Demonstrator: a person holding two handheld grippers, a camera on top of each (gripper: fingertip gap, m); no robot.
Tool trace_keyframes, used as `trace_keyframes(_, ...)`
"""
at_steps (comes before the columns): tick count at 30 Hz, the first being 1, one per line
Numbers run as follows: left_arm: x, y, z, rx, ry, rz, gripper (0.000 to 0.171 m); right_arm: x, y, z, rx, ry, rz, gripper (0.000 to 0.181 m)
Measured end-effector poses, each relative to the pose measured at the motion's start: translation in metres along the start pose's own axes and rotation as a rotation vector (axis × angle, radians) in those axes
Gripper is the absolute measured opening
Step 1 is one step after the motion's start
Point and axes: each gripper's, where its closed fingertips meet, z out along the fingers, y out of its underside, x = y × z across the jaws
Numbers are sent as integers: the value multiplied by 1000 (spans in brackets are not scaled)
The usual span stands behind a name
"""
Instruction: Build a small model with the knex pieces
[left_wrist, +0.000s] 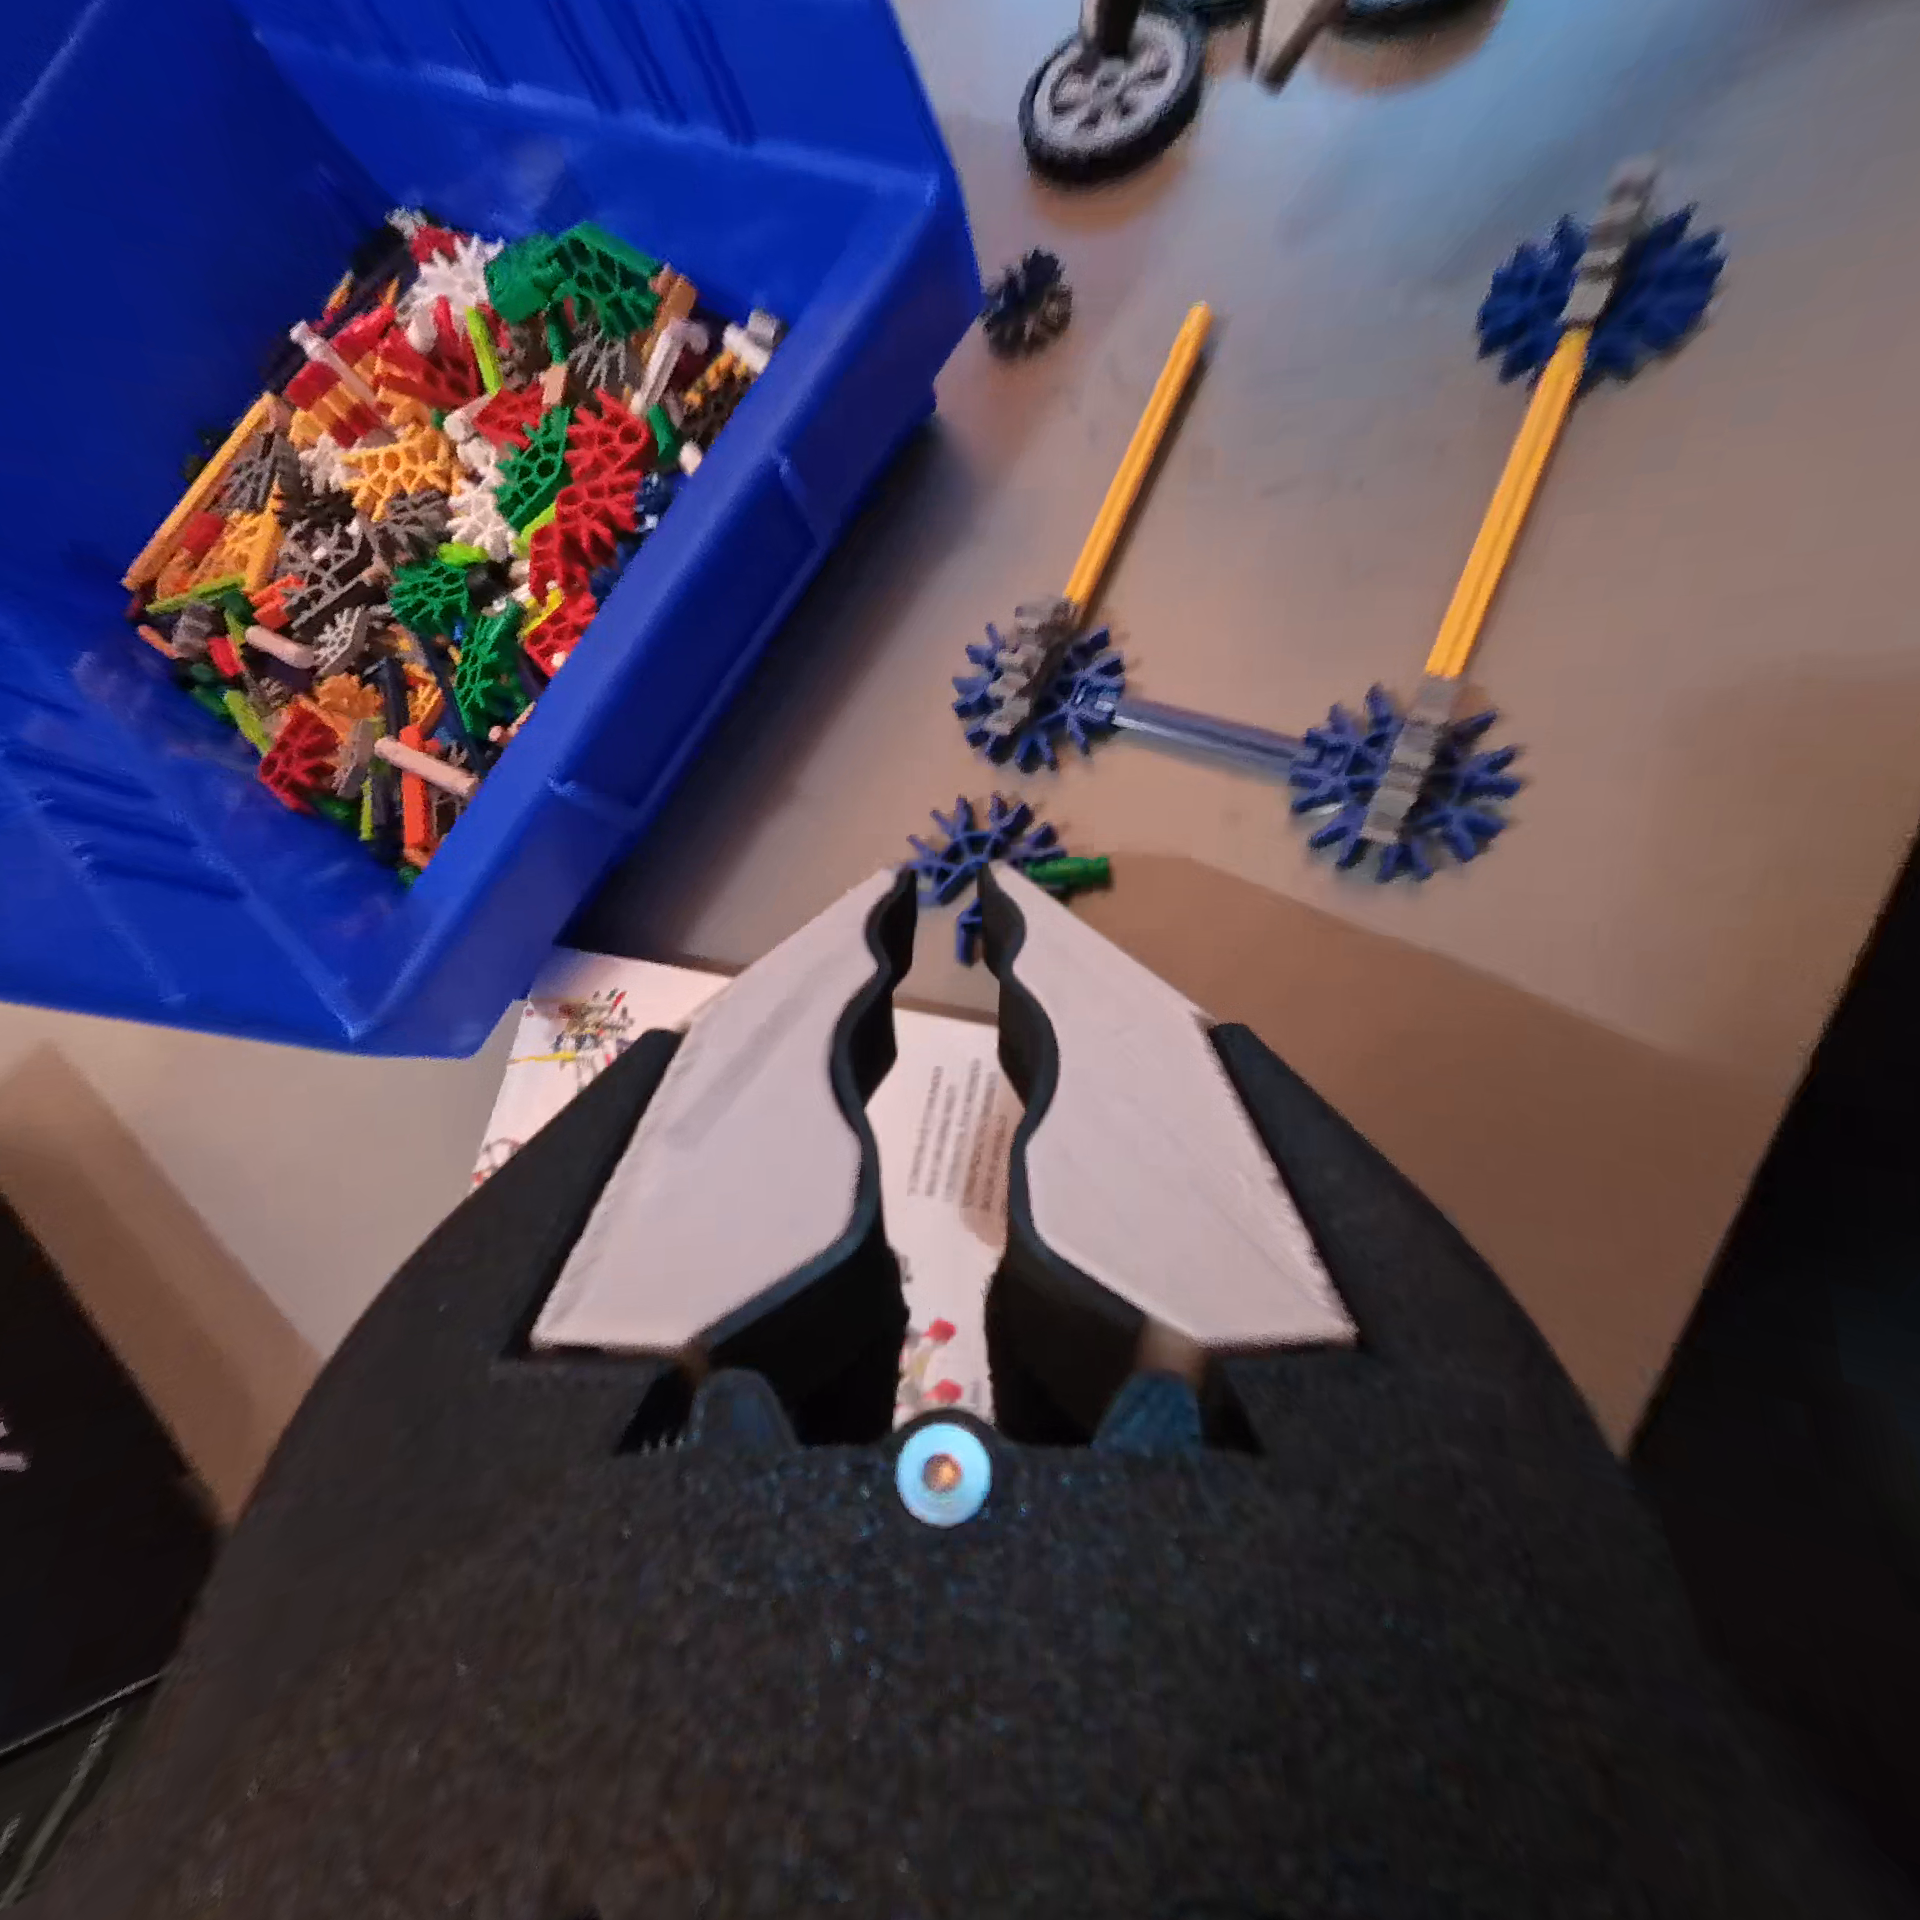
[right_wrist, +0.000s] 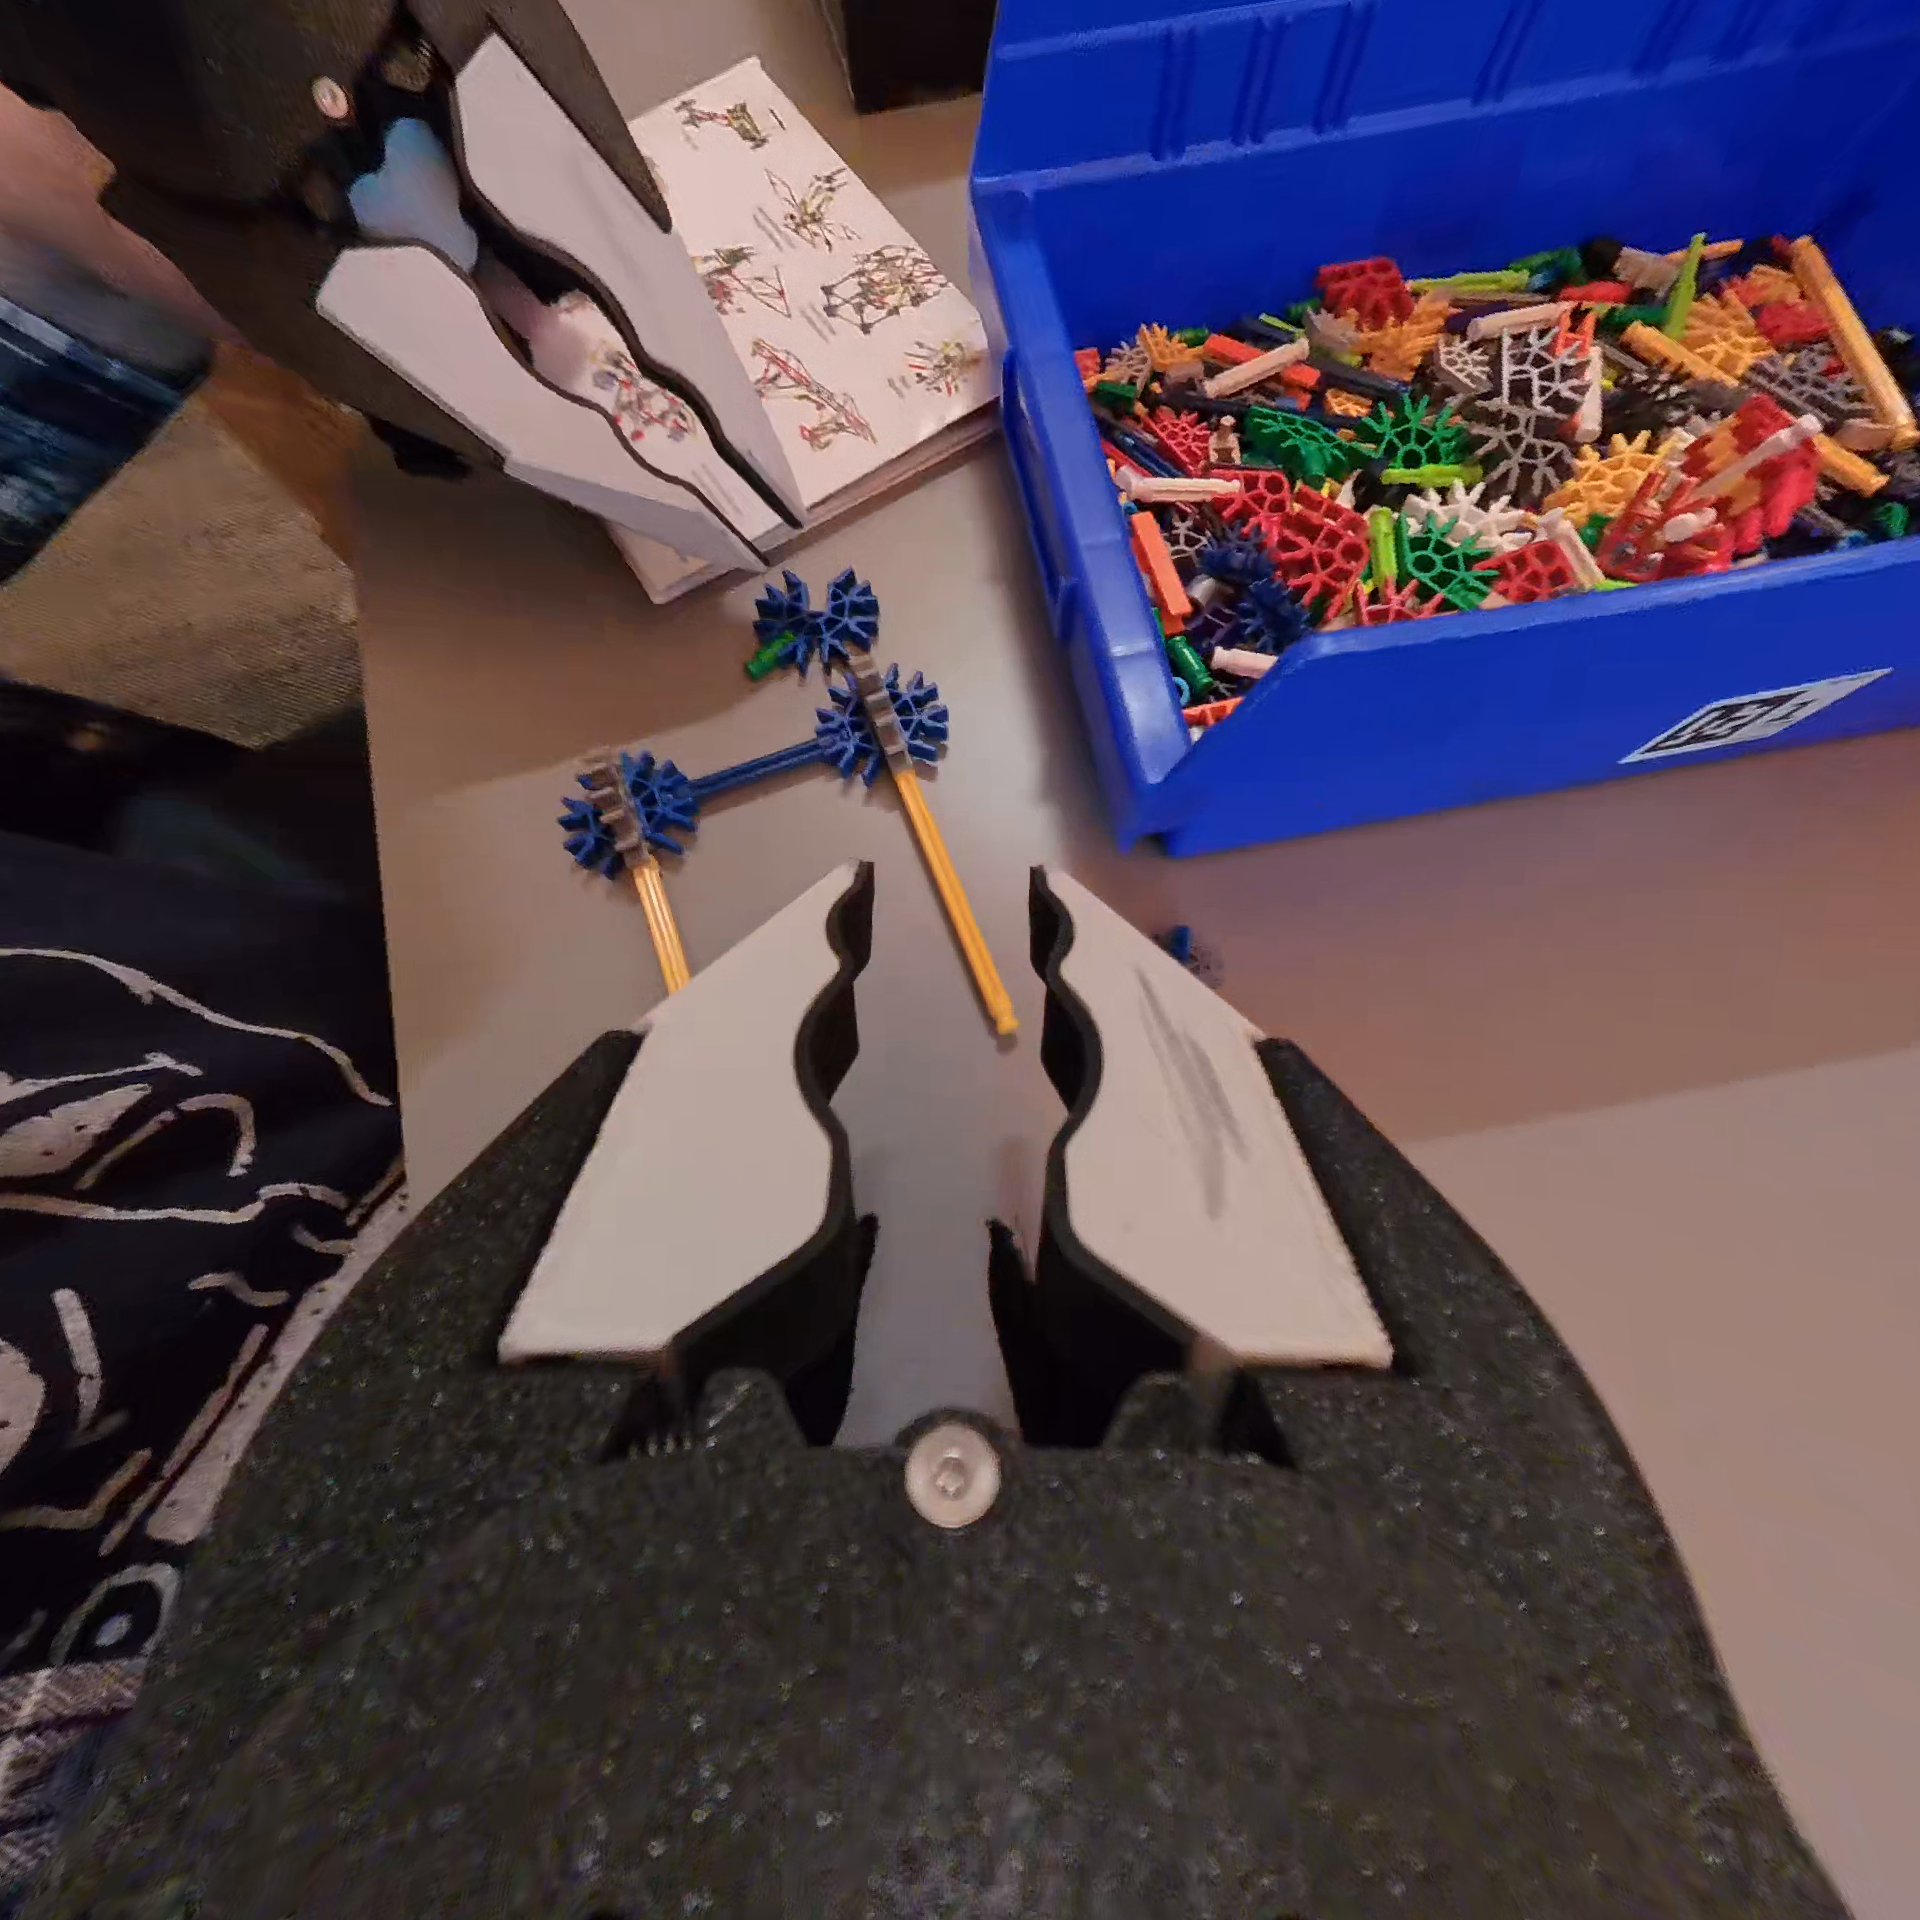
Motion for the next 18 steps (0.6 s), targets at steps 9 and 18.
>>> trace_keyframes(9, 11, 17, 7, -60, 209, -94, 43, -1, 8, 1, -21, 17, -33, 30)
trace_keyframes(18, 19, 11, 15, -25, 230, -93, 20, 5, 15, -2, -16, 24, -7, 29)
